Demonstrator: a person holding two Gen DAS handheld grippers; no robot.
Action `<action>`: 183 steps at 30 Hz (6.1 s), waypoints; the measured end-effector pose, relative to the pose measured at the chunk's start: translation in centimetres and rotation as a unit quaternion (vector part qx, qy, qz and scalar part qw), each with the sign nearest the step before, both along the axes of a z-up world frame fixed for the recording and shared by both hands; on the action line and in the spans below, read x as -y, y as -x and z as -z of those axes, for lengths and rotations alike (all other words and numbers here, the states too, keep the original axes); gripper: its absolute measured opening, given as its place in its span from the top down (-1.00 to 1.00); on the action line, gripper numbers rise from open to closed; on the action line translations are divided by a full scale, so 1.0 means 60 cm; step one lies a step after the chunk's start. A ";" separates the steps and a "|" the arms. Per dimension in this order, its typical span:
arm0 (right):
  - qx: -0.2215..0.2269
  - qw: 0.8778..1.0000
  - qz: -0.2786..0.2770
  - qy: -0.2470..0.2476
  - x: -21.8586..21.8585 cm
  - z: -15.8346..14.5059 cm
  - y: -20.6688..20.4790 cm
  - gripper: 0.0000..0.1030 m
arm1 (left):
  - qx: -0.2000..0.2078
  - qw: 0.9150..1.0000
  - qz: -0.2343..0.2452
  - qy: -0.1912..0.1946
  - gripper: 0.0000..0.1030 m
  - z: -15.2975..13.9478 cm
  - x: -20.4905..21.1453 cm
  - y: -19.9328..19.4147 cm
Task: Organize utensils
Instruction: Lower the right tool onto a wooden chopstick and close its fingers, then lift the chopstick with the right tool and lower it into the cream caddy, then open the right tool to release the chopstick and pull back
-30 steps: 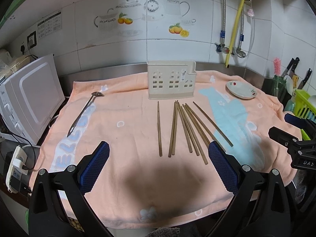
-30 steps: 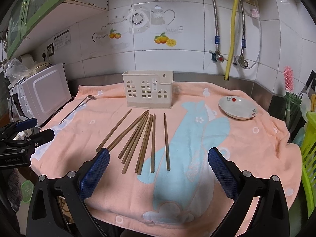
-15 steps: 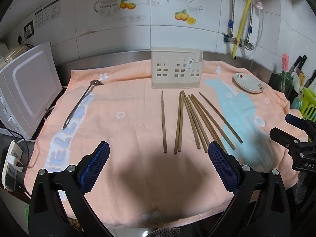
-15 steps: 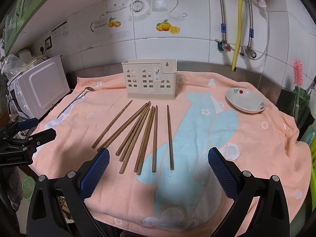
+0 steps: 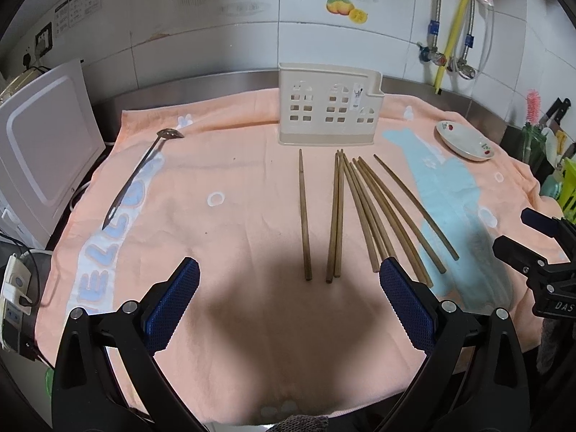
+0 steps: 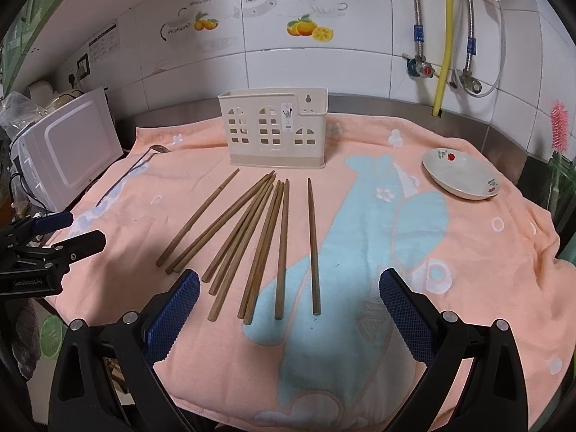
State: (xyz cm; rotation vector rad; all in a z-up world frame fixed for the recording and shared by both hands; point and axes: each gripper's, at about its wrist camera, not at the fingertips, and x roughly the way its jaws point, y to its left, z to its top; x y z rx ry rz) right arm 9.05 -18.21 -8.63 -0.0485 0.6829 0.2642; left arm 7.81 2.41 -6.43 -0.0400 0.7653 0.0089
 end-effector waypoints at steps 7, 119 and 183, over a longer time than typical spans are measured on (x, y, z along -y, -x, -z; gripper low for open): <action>-0.016 1.000 0.006 0.002 0.001 0.020 -0.028 -0.88 | -0.019 1.000 0.002 0.005 -0.90 0.022 -0.005 -0.033; 0.041 0.999 -0.028 0.000 -0.010 -0.081 -0.165 0.87 | 0.014 0.996 0.063 0.064 0.89 -0.028 -0.013 -0.180; 0.031 0.999 -0.020 0.007 -0.012 -0.212 -0.449 0.69 | 0.046 0.996 0.055 0.053 0.74 -0.187 -0.043 -0.450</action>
